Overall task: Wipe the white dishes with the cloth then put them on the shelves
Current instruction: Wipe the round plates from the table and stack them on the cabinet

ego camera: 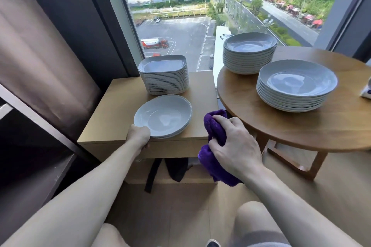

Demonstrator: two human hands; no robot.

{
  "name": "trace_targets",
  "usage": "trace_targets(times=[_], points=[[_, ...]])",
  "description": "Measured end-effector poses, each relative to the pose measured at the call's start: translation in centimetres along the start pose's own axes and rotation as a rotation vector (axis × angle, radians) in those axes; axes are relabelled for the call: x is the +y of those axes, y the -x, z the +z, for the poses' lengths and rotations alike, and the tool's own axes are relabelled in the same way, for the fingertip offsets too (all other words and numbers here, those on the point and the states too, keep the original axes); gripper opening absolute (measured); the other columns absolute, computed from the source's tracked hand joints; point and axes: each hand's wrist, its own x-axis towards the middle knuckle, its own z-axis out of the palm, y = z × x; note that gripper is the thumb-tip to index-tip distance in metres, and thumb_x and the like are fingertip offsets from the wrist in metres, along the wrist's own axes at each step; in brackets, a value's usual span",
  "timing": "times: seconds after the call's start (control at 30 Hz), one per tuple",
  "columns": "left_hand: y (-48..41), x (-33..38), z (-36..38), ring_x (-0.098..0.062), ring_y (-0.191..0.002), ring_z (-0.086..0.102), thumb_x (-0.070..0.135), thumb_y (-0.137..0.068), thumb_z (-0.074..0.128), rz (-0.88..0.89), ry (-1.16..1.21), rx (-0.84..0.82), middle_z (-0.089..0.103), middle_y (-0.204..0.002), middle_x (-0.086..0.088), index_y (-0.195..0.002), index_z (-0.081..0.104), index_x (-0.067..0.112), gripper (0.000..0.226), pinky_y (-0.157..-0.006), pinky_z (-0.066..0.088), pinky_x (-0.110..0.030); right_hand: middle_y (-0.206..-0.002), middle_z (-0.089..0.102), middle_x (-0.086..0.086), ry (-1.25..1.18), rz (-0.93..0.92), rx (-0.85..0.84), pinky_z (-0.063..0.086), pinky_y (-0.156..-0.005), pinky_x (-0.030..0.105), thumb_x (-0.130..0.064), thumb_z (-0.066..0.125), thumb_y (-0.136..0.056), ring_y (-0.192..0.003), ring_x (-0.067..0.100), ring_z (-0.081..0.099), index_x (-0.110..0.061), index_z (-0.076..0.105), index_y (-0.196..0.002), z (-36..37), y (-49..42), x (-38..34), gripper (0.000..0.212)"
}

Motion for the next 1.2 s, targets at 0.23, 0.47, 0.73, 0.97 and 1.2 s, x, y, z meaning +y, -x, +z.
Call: trace_targets(times=[0.23,0.47,0.73,0.97,1.2], points=[[-1.6,-0.7,1.7,-0.034,-0.076,0.063,0.026,-0.097,0.049,-0.02,-0.094,0.031,0.069,-0.108,-0.016,-0.138,0.051,0.006,0.045,-0.055,0.046,-0.03,-0.116,0.051,-0.012,0.018,0.065,0.027,0.05,-0.08,0.036,-0.043,0.058,-0.087,-0.096,0.019,0.061,-0.041,0.046,-0.14,-1.0,-0.6,0.7,0.055],[2.6,2.1,1.7,-0.039,-0.116,0.06,0.034,-0.101,0.054,0.28,-0.097,0.274,0.061,-0.134,-0.014,-0.146,0.038,0.009,0.054,-0.084,0.042,-0.04,-0.113,0.053,-0.008,0.01,0.115,0.085,0.052,-0.083,0.039,-0.038,0.061,-0.088,-0.095,0.019,0.058,-0.037,0.048,-0.141,-2.5,-1.5,1.6,0.055],[13.0,12.3,11.0,-0.018,-0.068,0.063,0.01,-0.097,0.055,0.507,0.194,-0.44,0.066,-0.084,-0.007,-0.094,0.064,0.013,0.01,-0.059,0.054,-0.028,-0.11,0.053,-0.008,-0.088,0.269,0.253,0.046,-0.084,0.034,-0.037,0.065,-0.086,-0.094,0.012,0.052,-0.04,0.053,-0.136,-6.3,-1.7,4.5,0.051],[16.5,18.3,19.5,-0.021,-0.067,0.07,0.032,-0.1,0.062,0.255,0.26,-0.648,0.068,-0.084,-0.009,-0.117,0.063,0.001,0.035,-0.054,0.054,-0.029,-0.106,0.047,-0.008,-0.14,0.474,0.532,0.04,-0.085,0.028,-0.033,0.068,-0.086,-0.108,0.022,0.059,-0.032,0.059,-0.133,-11.2,-1.7,8.9,0.047],[16.5,22.1,24.1,-0.018,-0.056,0.065,0.038,-0.098,0.065,0.053,0.338,-0.619,0.065,-0.074,-0.006,-0.105,0.064,0.003,0.036,-0.048,0.051,-0.025,-0.106,0.049,-0.007,-0.211,0.535,0.523,0.036,-0.082,0.026,-0.034,0.065,-0.088,-0.092,0.011,0.046,-0.032,0.058,-0.133,-11.3,-1.8,10.4,0.046]])
